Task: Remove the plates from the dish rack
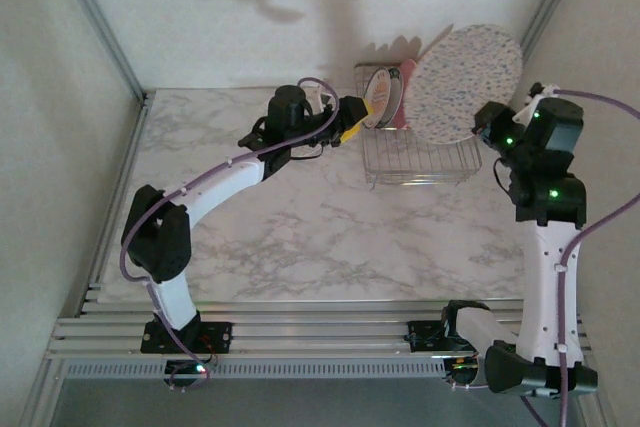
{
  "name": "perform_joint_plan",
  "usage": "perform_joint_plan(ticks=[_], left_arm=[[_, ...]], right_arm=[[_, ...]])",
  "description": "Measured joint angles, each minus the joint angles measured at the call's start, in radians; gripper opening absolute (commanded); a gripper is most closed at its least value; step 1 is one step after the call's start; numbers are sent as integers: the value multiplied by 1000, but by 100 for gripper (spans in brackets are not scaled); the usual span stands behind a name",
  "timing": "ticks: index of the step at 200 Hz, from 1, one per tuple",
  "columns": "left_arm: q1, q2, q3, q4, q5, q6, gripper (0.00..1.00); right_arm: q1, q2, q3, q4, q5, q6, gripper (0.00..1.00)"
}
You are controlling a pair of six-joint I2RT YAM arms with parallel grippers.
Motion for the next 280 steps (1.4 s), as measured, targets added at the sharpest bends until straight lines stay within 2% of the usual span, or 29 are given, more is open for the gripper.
perform_joint_plan(ticks=[46, 79, 91, 114, 133, 151, 163, 188, 197, 205, 224, 244, 280], left_arm=[[1, 0, 0, 5, 0, -15, 77], [6, 0, 0, 3, -15, -24, 68], [11, 0, -1, 3, -23, -24, 62], [25, -3, -5, 13, -32, -36, 39], [37, -11, -20, 31, -38, -60, 24], [50, -30, -36, 66, -39, -121, 1], [62, -49, -43, 96, -39, -187, 0], [77, -89, -78, 121, -42, -220, 0], [85, -97, -97, 142, -42, -233, 0], [90, -100, -114, 163, -37, -243, 0], [112, -111, -154, 193, -29, -231, 0], [167, -113, -186, 185, -23, -222, 0], [292, -134, -245, 125, -47, -168, 0]], right_arm=[[98, 82, -21, 40, -138, 170, 0], [143, 128, -21, 69, -202, 238, 0], [150, 143, -21, 87, -224, 261, 0], [159, 182, -19, 102, -247, 285, 0], [163, 205, -19, 106, -256, 314, 0], [162, 219, -19, 108, -268, 340, 0], [161, 228, -23, 126, -283, 341, 0], [169, 236, -21, 187, -326, 345, 0], [171, 240, -21, 192, -335, 344, 19], [175, 246, -18, 189, -340, 343, 31], [190, 272, 4, 159, -322, 299, 50], [205, 281, 41, 129, -284, 235, 57], [317, 274, 87, 114, -172, 67, 60]])
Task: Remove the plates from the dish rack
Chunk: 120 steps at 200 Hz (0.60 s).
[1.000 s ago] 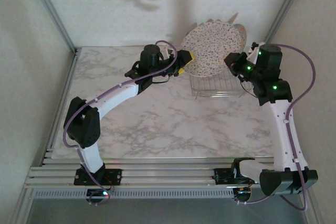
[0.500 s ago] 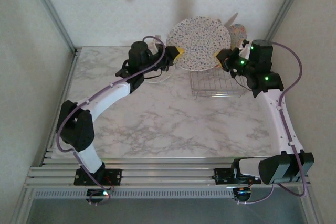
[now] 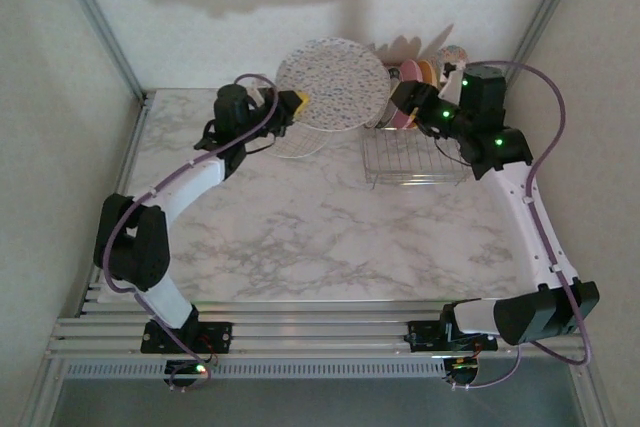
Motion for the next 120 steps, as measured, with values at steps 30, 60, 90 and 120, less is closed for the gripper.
perform_joint_plan(ticks=[30, 60, 90, 120], left_arm=[[97, -39, -116, -25, -54, 28, 0], [156, -27, -217, -14, -115, 28, 0], [164, 69, -233, 17, -158, 29, 0], [164, 174, -230, 49, -173, 28, 0]], right_arm=[[165, -45, -70, 44, 121, -170, 73], [305, -106, -239, 143, 219, -326, 79], [335, -100, -302, 190, 272, -392, 80], [335, -92, -304, 229, 301, -419, 80]])
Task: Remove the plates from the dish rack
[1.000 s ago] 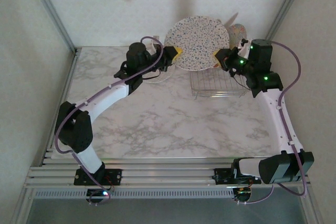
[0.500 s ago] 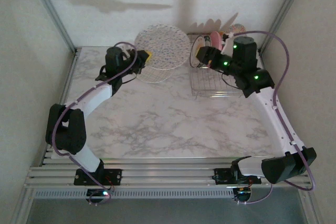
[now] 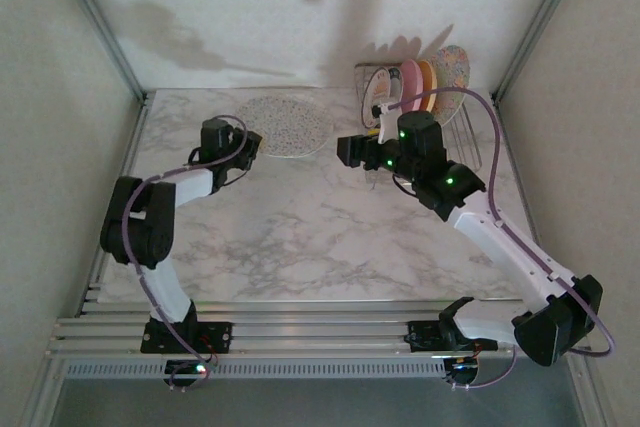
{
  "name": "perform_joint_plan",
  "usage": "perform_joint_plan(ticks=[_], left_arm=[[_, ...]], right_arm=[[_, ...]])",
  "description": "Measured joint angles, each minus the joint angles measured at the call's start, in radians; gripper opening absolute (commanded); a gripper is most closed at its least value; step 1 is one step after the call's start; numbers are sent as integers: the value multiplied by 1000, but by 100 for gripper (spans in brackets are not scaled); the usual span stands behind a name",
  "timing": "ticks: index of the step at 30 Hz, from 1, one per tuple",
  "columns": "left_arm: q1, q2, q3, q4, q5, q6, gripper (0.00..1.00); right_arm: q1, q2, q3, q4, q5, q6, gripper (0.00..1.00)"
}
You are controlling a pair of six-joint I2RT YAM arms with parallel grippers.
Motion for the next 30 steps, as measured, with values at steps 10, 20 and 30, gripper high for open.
perform_joint_plan(ticks=[10, 20, 30], left_arm=[[0, 168, 127, 5, -5, 12, 0], [0, 257, 225, 20, 26, 19, 0], [0, 304, 288, 14, 58, 31, 0]], right_arm=[[0, 37, 0, 10, 4, -26, 82], [0, 41, 6, 6, 23, -26, 83], [0, 48, 17, -1, 28, -26, 83]])
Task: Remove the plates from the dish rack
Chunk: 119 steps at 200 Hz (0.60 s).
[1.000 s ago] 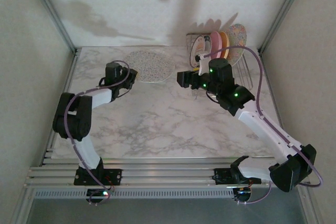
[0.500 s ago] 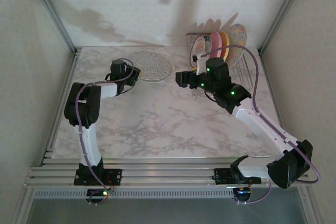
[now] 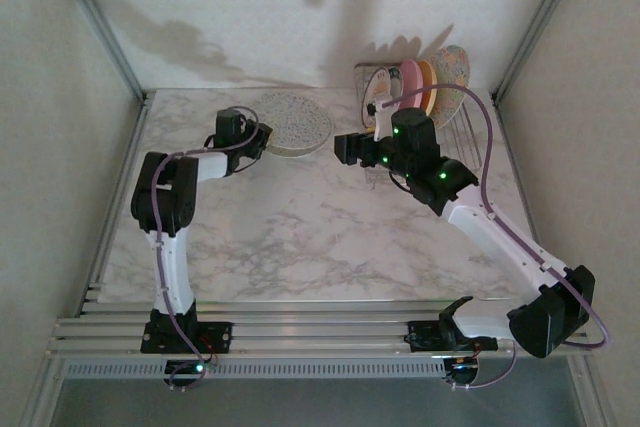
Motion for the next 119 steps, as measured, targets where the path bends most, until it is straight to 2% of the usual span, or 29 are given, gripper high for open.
perform_joint_plan(ticks=[91, 119], left_arm=[[-5, 35, 21, 4, 19, 7, 0], [-6, 40, 31, -1, 23, 8, 10]], right_arm=[[0, 3, 0, -6, -1, 3, 83], [0, 7, 0, -10, -3, 3, 84]])
